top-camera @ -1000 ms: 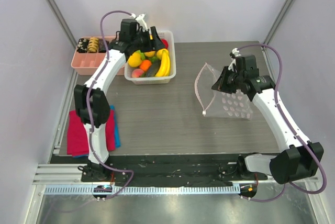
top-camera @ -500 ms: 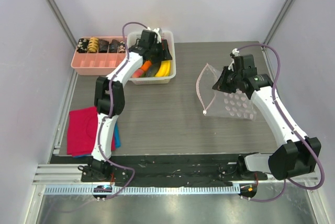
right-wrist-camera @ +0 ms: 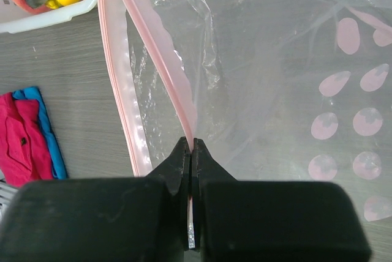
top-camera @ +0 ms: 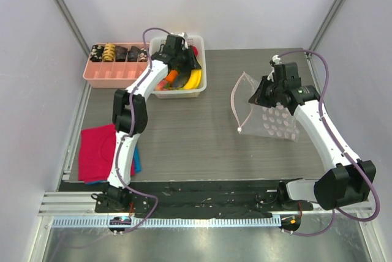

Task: Place the food in the zip-top bag and seal the zipper
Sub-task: Pick up the fake fruit from the bin.

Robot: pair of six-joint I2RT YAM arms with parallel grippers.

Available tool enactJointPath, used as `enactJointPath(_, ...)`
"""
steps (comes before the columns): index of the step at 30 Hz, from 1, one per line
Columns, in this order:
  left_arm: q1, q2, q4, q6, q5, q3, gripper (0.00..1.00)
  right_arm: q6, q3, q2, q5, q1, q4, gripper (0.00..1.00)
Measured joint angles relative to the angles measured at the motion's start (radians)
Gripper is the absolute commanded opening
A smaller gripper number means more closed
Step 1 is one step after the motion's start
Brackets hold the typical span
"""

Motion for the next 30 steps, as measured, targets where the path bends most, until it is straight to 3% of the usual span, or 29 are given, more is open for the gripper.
enactJointPath(7,0.058,-0.098,0.1,-0.208,0.106,-0.068,0.0,0.014,0.025,0.034,-0.024,0.0,0.008,0.01)
enactJointPath(16,0.116,-0.234,0.497,-0.579,0.246,-0.285,0.0,0.055,0.045,0.055,-0.07,-0.006,0.031,0.01)
enactJointPath(21,0.124,-0.239,0.646,-0.69,0.264,-0.385,0.0,0.115,0.045,0.055,-0.114,-0.013,0.071,0.01)
enactJointPath(30,0.124,-0.356,0.753,-0.829,0.243,-0.425,0.0,0.304,0.035,0.073,-0.224,-0.018,0.227,0.01)
